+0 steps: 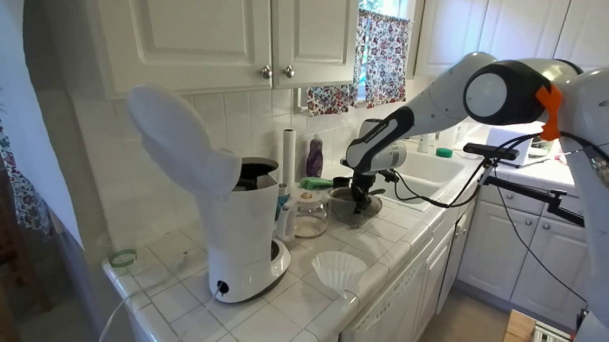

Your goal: Pick up the cloth and use it to pick up the pot on the counter

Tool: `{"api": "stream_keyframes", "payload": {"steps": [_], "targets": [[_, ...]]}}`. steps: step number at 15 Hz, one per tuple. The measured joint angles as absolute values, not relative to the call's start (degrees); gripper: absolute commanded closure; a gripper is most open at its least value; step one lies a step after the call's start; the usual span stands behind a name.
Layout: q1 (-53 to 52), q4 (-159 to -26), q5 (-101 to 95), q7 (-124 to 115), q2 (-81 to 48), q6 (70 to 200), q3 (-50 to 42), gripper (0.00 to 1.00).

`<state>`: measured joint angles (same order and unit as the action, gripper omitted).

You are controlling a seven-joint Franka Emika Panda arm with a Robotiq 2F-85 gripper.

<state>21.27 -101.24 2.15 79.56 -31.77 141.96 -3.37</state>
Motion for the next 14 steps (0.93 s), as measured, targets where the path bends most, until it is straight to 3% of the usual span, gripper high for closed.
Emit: {"api": "stream_keyframes", "payload": {"steps": [14], "targets": [[17.4,-103.41,-4.78,72.03,-26.34,141.84,-6.34,0.97]]}}
